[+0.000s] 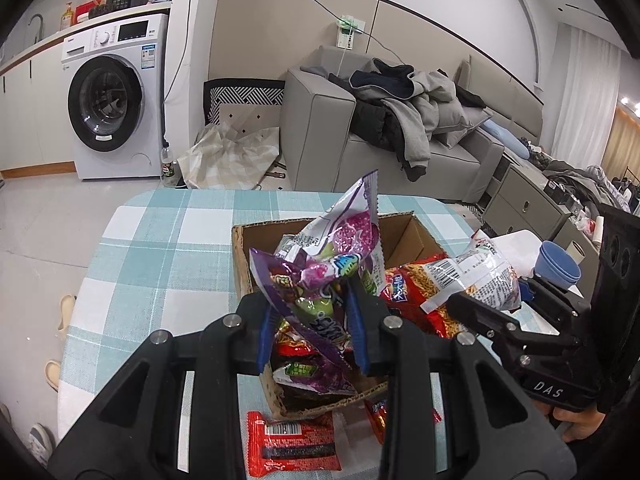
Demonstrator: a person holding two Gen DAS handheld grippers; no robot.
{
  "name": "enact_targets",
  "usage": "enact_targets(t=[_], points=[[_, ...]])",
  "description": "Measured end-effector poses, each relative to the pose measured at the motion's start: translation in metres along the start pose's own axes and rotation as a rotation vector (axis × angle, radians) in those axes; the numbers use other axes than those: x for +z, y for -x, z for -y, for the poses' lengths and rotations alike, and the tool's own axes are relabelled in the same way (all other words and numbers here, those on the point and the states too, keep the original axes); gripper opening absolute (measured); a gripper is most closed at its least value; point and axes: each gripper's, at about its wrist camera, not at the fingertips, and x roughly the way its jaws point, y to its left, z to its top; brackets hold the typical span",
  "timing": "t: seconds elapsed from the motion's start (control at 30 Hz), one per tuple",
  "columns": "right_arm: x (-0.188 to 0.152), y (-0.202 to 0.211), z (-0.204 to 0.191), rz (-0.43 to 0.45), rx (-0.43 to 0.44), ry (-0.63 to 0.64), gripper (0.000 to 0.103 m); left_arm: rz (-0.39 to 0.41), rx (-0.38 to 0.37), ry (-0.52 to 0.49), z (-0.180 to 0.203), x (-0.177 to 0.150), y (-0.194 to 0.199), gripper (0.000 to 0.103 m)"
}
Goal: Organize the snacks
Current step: 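Carry the purple candy bag and white snack bag with both grippers over the box, then lower both bags into the box and open both grippers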
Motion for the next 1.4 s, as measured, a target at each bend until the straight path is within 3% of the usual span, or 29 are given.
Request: enact_targets(t=[0.57, 0.7, 0.9, 1.07, 1.17, 1.23, 1.33, 1.4], points=[[-0.01, -0.042, -0.008, -0.078, -0.023, 0.072, 0.06, -0.006, 0.02, -0.003, -0.001, -0.001, -0.027, 0.028], [-0.008, -0.044, -0.007, -0.101, 0.008, 0.059, 0.06, -0.009, 0.017, -0.001, 0.0, -0.001, -0.029, 0.028], [-0.007, -0.034, -0.003, -0.069, 0.015, 0.043, 0.073, -0.016, -0.001, 0.008, 0.002, 0.003, -0.037, 0.028], [-0.007, -0.019, 0.006, -0.03, -0.005, 0.03, 0.075, -0.021, -0.017, -0.007, 0.006, 0.003, -0.045, 0.028], [-0.011, -0.011, 0.011, -0.024, -0.022, 0.011, 0.082, -0.054, -0.022, -0.008, 0.008, 0.0, -0.053, 0.028], [-0.013, -0.006, 0.015, -0.021, -0.033, -0.006, 0.083, -0.065, -0.019, -0.009, 0.009, -0.001, -0.055, 0.032], [-0.017, 0.001, 0.022, -0.016, -0.049, -0.033, 0.085, -0.077, -0.033, -0.007, 0.011, -0.001, -0.049, 0.05], [-0.021, 0.004, 0.025, -0.021, -0.058, -0.046, 0.085, -0.065, -0.026, -0.011, 0.011, -0.001, -0.042, 0.074]])
